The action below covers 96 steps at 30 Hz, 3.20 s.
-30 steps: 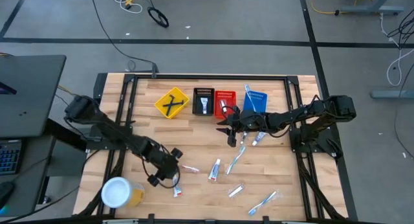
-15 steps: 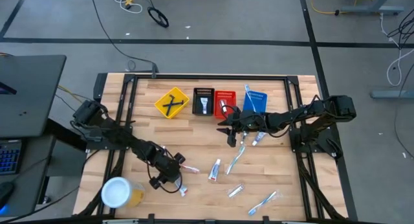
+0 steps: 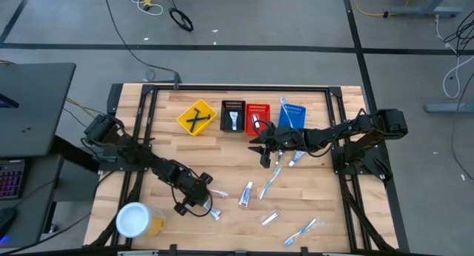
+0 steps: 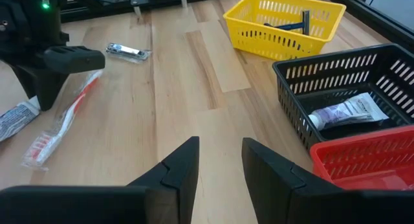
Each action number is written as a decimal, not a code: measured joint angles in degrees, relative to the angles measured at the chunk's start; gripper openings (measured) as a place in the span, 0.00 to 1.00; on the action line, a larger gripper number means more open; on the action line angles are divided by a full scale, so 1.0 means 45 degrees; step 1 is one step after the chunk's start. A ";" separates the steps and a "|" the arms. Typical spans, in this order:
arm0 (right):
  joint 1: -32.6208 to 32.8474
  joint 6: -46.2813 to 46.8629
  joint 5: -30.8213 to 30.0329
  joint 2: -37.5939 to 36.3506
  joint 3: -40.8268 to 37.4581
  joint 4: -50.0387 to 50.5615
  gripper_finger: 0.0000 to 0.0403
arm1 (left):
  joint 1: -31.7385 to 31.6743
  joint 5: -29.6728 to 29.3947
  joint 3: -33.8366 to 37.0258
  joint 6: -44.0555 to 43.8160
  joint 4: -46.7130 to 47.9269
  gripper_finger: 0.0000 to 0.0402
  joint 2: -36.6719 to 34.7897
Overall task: Pick & Place Travel size toiletries
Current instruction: Put the white toothpaste into the black basket, then put the silver nail cutter into the red basket
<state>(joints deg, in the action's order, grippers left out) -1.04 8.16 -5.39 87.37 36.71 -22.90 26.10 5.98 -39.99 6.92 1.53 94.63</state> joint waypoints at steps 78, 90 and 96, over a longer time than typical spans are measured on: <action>-0.0002 -0.0423 -0.0005 0.0010 0.0005 0.0581 0.31 | -1.0212 0.1304 -0.1681 -0.3116 -0.2007 0.41 -0.0431; 0.0429 -0.0481 0.1229 0.0010 0.0005 0.0656 0.36 | -0.7947 0.3802 -0.1685 -0.1983 -0.0411 0.39 -0.0981; 0.0442 -0.0333 0.0757 0.0010 0.0005 0.0669 0.41 | -0.6066 0.2743 -0.1685 -0.1338 0.0291 0.39 -0.0976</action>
<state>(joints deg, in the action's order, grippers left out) 0.95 6.66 -1.98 87.42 36.73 -19.88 -1.20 18.32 -47.57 0.90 2.84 90.24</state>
